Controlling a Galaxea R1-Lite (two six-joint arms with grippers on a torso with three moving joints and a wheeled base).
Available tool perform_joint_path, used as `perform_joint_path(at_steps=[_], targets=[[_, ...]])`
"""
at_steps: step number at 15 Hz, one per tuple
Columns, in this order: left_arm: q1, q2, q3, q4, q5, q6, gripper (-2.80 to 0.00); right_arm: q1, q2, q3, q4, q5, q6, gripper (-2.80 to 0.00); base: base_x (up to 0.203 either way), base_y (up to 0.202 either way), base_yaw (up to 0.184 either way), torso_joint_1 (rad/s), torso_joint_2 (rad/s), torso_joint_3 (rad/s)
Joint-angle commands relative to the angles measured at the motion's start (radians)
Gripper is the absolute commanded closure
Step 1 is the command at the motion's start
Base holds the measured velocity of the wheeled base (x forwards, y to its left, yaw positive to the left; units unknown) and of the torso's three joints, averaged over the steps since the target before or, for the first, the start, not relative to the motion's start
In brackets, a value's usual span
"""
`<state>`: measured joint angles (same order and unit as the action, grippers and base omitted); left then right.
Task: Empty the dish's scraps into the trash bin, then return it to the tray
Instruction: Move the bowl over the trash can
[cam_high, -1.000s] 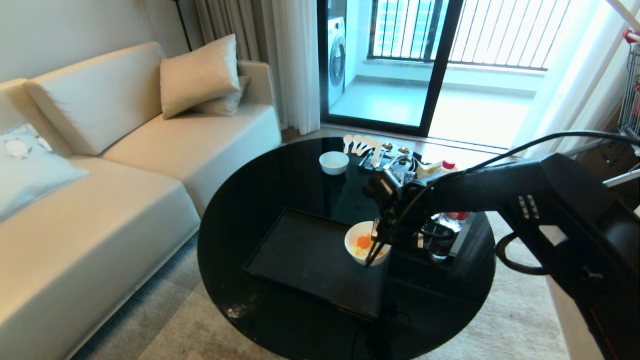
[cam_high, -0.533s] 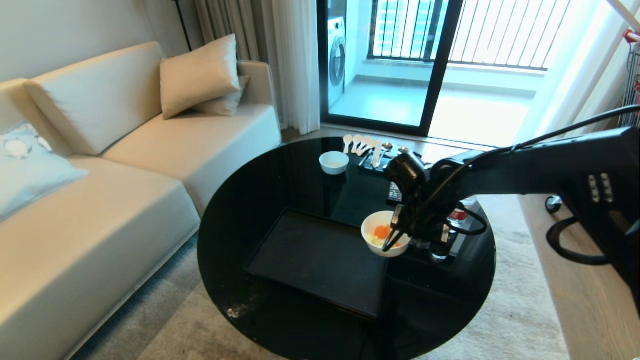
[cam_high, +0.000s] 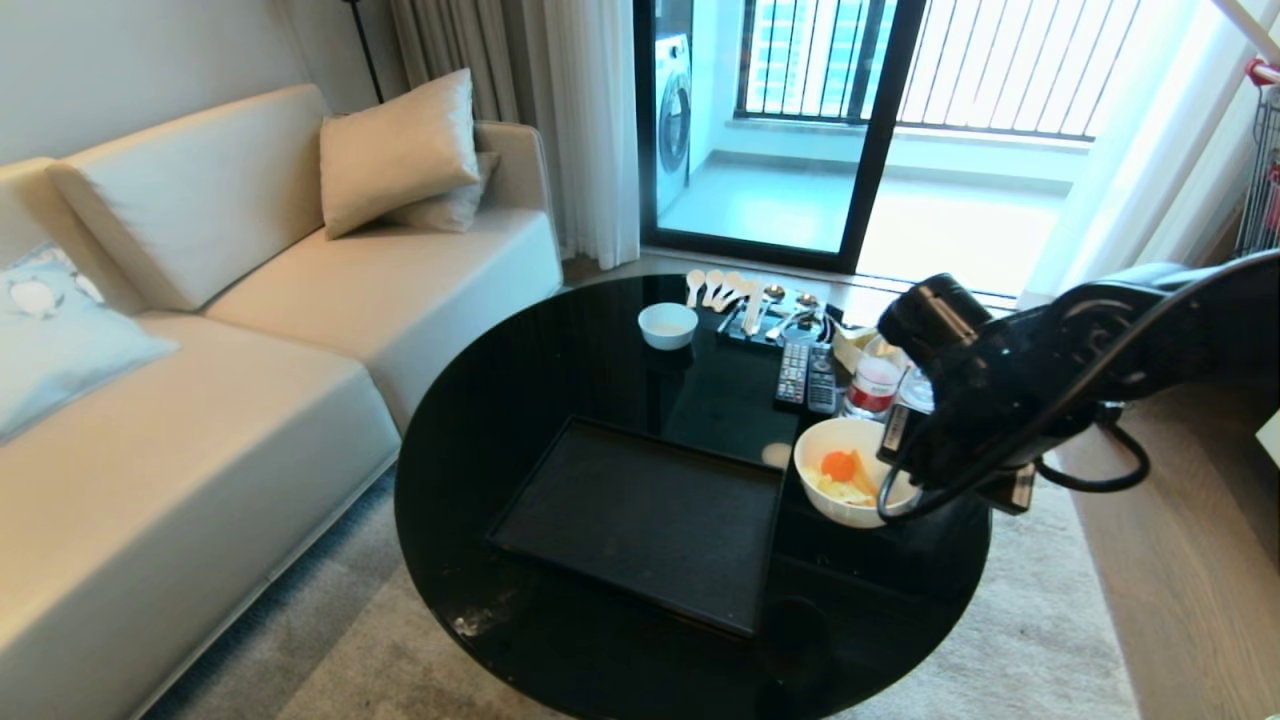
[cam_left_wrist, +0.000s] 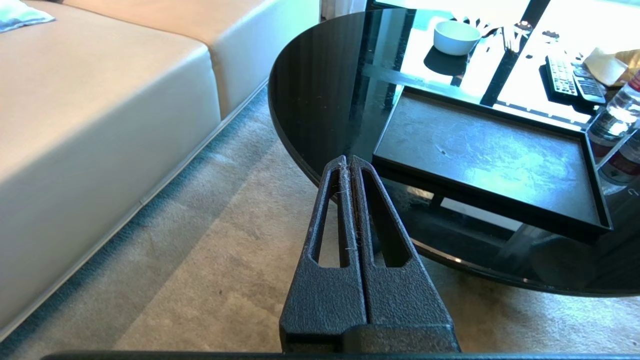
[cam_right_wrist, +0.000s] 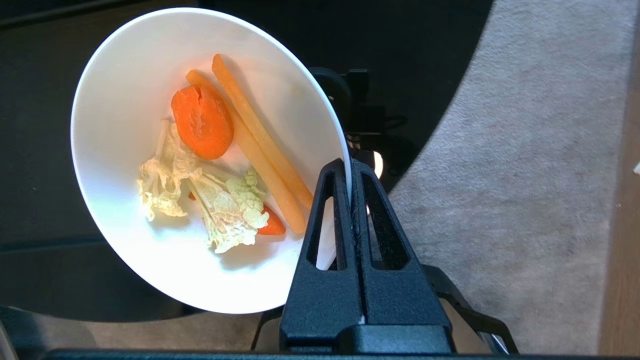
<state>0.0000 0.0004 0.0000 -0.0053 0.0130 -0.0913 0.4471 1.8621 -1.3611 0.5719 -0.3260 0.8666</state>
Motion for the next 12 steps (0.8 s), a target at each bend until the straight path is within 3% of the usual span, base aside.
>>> perform_joint_path(at_steps=[1, 7, 12], targets=[[0.000, 0.000, 0.000, -0.001, 0.001, -0.001, 0.00, -0.020, -0.168, 0.145, 0.001, -0.002, 0.008, 0.00, 0.000, 0.000, 0.000, 0.000, 0.00, 0.000], [0.000, 0.000, 0.000, -0.001, 0.001, -0.001, 0.00, -0.112, -0.463, 0.475, -0.032, -0.001, 0.011, 0.00, 0.000, 0.000, 0.000, 0.000, 0.00, 0.000], [0.000, 0.000, 0.000, -0.001, 0.001, -0.001, 0.00, -0.123, -0.659, 0.683, -0.037, 0.006, 0.014, 0.00, 0.000, 0.000, 0.000, 0.000, 0.00, 0.000]])
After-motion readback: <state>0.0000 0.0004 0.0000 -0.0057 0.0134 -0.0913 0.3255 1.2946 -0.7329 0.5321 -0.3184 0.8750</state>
